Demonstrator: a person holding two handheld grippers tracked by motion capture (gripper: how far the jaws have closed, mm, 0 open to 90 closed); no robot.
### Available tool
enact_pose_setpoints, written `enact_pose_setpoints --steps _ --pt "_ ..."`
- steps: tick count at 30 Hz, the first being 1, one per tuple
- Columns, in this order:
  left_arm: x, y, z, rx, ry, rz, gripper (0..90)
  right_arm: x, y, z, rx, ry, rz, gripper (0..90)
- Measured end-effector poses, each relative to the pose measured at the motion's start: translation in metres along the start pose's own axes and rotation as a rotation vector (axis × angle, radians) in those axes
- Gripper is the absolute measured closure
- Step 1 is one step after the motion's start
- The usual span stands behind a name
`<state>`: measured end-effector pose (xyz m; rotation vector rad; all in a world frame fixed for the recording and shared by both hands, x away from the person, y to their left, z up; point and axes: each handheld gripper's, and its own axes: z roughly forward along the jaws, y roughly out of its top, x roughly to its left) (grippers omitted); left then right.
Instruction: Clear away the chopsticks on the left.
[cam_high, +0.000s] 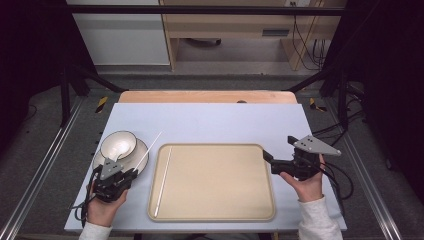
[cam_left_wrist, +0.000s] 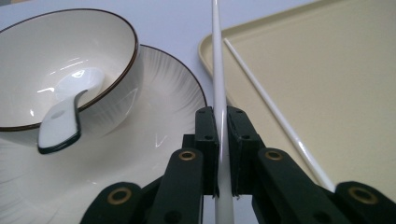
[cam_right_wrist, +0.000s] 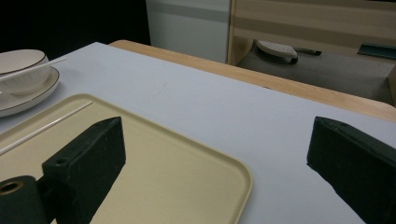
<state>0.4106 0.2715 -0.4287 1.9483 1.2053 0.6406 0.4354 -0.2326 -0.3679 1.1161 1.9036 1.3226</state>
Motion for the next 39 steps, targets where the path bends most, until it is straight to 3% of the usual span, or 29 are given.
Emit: enact_pose_setpoints --steps 13,30,39 --pt "-0.030 0.002 -0.003 -0.050 0.008 -0.049 83.7 0.000 0.000 0.000 -0.002 -0.001 0.001 4.8" --pt "-0.071 -0.001 0.007 -0.073 0.033 -0.138 83.6 0.002 -0.001 0.001 -0.001 0.012 0.009 4.9" --pt "-0.091 -0.002 0.014 -0.114 0.042 -0.175 83.6 0.002 -0.001 0.000 -0.009 0.016 0.014 5.1"
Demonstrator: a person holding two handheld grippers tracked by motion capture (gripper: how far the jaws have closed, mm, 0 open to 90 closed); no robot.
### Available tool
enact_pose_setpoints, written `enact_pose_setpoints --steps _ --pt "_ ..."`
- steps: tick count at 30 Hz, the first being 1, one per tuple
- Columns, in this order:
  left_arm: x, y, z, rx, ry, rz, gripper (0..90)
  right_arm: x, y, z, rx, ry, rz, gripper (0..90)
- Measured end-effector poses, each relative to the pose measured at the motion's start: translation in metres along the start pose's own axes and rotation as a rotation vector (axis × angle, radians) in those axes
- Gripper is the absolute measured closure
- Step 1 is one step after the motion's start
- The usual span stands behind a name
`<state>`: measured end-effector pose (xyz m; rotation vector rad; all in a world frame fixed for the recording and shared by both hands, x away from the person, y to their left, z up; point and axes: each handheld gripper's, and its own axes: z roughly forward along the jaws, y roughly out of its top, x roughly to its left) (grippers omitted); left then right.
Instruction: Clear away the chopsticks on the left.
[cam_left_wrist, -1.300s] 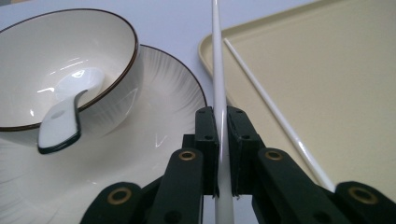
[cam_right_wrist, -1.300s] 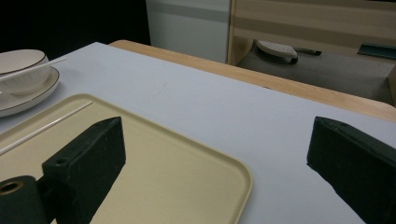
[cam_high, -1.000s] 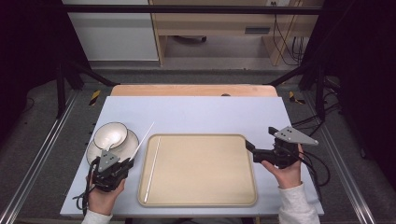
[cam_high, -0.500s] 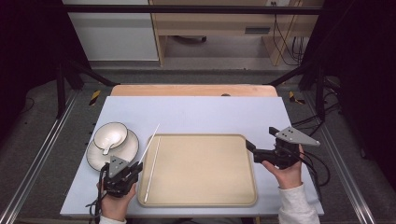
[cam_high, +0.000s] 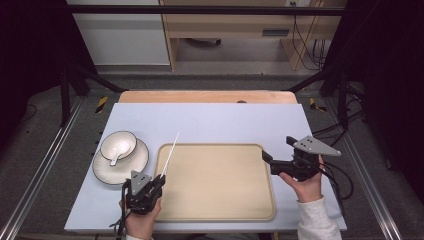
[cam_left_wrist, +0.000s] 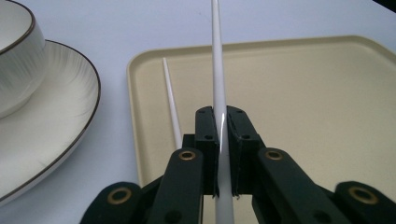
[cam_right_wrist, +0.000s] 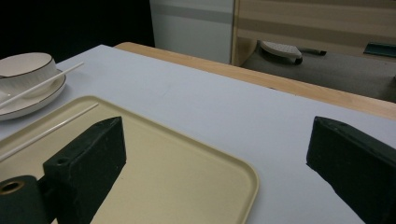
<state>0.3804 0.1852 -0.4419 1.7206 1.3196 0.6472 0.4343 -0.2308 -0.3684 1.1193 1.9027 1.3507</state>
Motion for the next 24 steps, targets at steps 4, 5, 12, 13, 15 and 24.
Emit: enact_pose_setpoints --steps 4,5,12,13,15,24 --pt "-0.004 -0.006 0.003 -0.023 0.005 -0.047 83.6 0.001 -0.001 0.002 0.008 0.000 -0.006 5.1" --pt "-0.005 -0.008 0.004 -0.026 0.007 -0.052 83.6 0.001 -0.001 0.002 0.012 0.001 -0.005 5.1" --pt "-0.007 -0.018 0.011 -0.037 0.031 -0.071 83.6 0.002 -0.001 0.003 0.011 0.003 -0.008 5.2" --pt "-0.007 -0.020 0.012 -0.031 0.033 -0.074 83.6 0.002 -0.001 0.003 0.013 0.003 -0.004 5.2" --pt "-0.008 -0.023 0.016 -0.024 0.035 -0.076 83.6 0.002 -0.001 0.004 0.012 0.002 -0.006 5.2" --pt "-0.011 -0.031 0.026 0.006 0.057 -0.068 83.6 0.003 -0.002 0.006 0.022 0.004 -0.013 5.2"
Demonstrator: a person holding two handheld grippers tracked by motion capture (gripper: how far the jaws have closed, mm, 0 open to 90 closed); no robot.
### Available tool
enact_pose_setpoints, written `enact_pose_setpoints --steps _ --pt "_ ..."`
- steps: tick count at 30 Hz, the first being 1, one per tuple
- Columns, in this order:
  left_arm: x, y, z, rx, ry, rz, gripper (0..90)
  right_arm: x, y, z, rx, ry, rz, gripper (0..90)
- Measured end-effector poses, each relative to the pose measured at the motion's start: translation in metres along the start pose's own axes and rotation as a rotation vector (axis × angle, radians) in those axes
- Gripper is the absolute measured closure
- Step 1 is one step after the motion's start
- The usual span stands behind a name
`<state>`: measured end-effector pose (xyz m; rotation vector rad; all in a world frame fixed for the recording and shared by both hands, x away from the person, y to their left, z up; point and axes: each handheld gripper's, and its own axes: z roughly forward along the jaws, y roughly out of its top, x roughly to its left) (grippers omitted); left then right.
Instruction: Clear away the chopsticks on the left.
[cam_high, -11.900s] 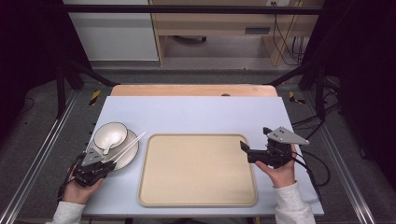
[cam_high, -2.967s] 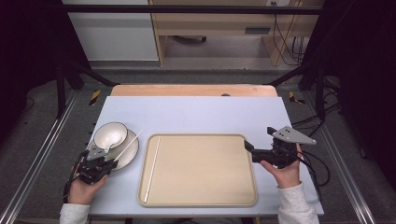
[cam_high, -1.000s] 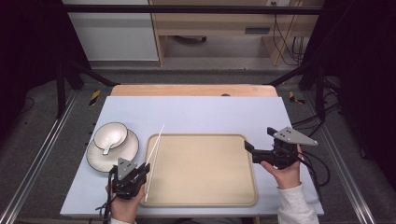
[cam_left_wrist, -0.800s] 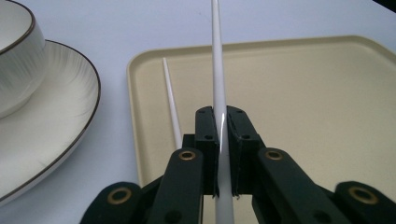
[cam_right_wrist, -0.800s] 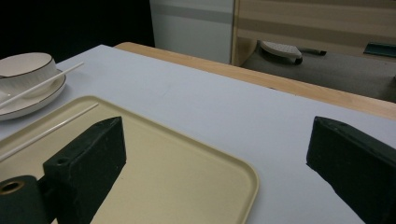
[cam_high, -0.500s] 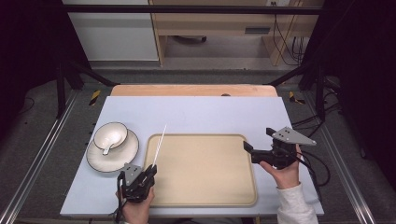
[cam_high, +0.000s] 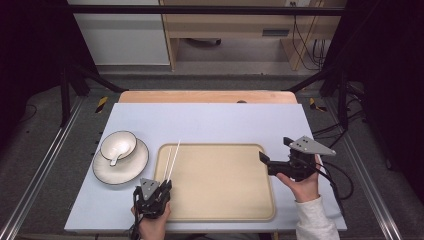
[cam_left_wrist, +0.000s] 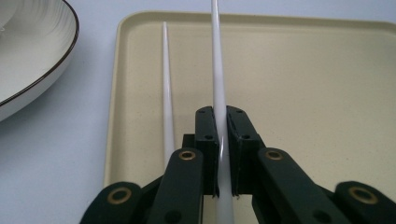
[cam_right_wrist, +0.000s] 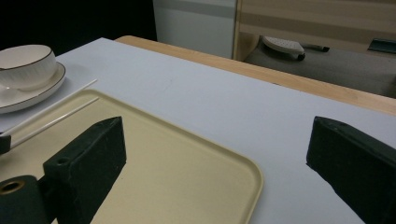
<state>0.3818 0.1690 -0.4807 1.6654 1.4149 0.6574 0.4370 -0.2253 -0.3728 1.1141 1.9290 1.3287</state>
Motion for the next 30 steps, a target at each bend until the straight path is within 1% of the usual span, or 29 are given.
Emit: enact_pose_setpoints --steps 7,11,18,23,30 --pt "-0.0012 0.0006 0.0026 0.031 0.014 0.006 83.5 0.0002 -0.0002 0.0006 0.002 0.000 0.001 5.2" --pt "-0.0020 0.0012 0.0041 0.061 0.024 0.020 83.5 0.0006 -0.0004 0.0011 0.004 0.000 0.002 5.2" --pt "-0.0044 0.0009 0.0071 0.105 0.029 0.033 83.4 0.0009 -0.0006 0.0018 0.009 0.000 0.001 5.1" --pt "-0.0059 0.0010 0.0088 0.128 0.032 0.042 83.3 0.0009 -0.0009 0.0022 0.012 0.001 -0.002 5.0" --pt "-0.0076 0.0023 0.0095 0.138 0.030 0.055 83.1 0.0012 -0.0010 0.0028 0.015 0.002 -0.002 4.9"
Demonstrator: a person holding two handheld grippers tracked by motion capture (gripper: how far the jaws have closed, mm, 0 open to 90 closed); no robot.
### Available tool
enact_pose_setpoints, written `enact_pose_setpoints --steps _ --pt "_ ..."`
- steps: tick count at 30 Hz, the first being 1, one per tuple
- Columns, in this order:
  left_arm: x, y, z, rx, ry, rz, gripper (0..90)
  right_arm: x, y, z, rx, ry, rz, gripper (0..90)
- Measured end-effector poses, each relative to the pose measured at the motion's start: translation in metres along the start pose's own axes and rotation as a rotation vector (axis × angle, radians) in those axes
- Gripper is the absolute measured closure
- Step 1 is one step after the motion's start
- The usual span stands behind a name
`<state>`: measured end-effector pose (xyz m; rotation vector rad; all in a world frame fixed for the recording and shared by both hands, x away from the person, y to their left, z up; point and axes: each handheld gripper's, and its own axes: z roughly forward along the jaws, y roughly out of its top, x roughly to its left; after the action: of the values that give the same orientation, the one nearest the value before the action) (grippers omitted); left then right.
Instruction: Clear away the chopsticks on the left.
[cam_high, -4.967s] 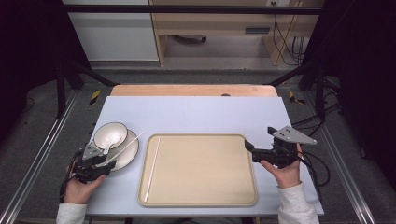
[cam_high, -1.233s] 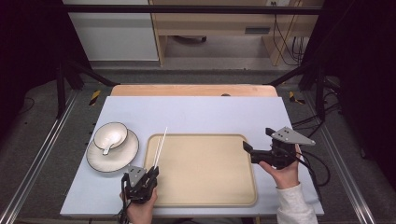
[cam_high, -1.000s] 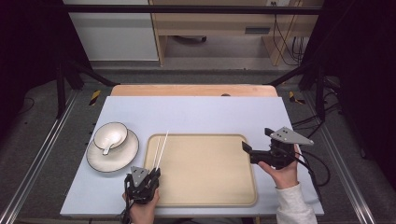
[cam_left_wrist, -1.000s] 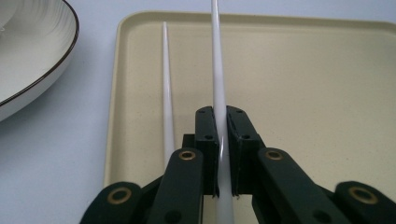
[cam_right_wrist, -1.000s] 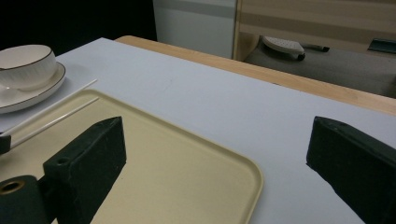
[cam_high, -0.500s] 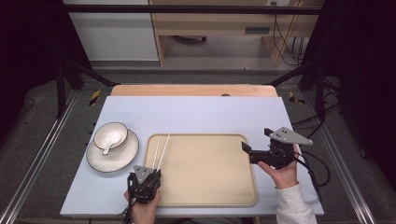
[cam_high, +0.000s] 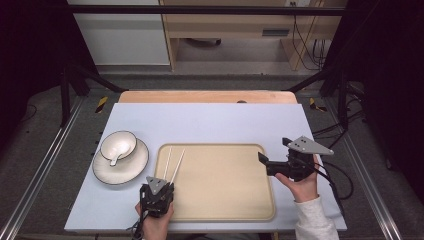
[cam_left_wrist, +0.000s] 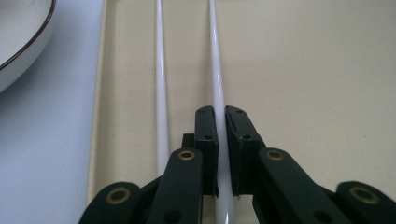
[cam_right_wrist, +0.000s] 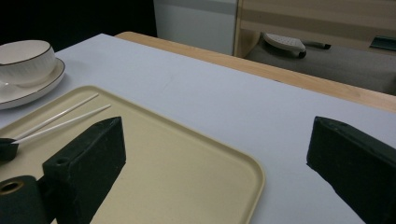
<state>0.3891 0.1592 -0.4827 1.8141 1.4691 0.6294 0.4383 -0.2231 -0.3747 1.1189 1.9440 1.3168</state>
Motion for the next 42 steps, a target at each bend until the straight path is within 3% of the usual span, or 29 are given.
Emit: enact_pose_setpoints --steps 11,18,23,27,30,33,39,42 --pt "0.000 0.002 0.000 0.010 -0.028 0.008 78.5 0.000 0.000 -0.001 -0.004 -0.001 0.003 4.9" --pt "0.004 0.012 -0.009 -0.044 -0.100 0.011 67.5 -0.002 0.001 -0.004 -0.014 -0.001 0.003 4.9" --pt "0.009 0.030 -0.021 -0.107 -0.169 0.066 57.6 -0.002 0.002 -0.005 -0.020 -0.006 0.005 4.9" --pt "0.022 0.047 -0.031 -0.150 -0.242 0.087 52.1 -0.003 0.002 -0.006 -0.024 -0.006 0.004 4.8" --pt "0.034 0.058 -0.037 -0.167 -0.263 0.113 46.7 -0.004 0.002 -0.008 -0.030 -0.008 0.009 4.8" --pt "0.047 0.064 -0.045 -0.176 -0.254 0.153 39.7 -0.005 0.003 -0.010 -0.038 -0.010 0.016 4.6" --pt "0.072 0.067 -0.056 -0.214 -0.256 0.134 29.6 -0.007 0.003 -0.012 -0.043 -0.017 0.020 4.3" --pt "0.083 0.065 -0.059 -0.213 -0.238 0.157 25.5 -0.008 0.003 -0.013 -0.041 -0.020 0.018 4.3"
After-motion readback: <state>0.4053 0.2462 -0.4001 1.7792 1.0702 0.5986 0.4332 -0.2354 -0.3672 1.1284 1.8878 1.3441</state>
